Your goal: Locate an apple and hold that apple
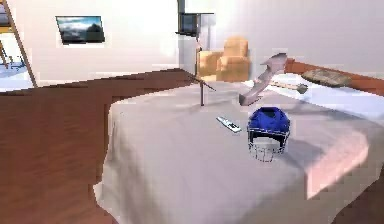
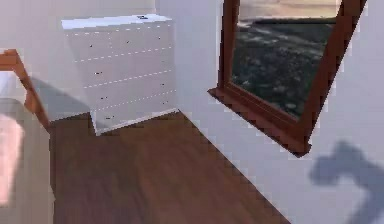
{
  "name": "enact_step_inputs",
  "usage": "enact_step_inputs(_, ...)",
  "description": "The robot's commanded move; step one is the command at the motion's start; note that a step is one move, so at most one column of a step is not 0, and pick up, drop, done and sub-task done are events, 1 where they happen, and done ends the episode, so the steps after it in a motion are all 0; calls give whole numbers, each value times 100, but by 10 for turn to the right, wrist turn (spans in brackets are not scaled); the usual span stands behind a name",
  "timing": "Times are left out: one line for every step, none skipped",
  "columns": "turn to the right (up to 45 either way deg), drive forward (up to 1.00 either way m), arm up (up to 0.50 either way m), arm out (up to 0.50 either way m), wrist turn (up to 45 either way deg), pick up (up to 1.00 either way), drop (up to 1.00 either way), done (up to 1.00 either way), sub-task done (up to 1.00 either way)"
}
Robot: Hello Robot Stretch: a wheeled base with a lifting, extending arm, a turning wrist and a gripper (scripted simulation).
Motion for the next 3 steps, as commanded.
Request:
enact_step_inputs(-450, 0, 0, 0, 0, 0, 0, 0, 0)
enact_step_inputs(-450, 0, 0, 0, 0, 0, 0, 0, 0)
enact_step_inputs(-450, 0, 0, 0, 0, 0, 0, 0, 0)
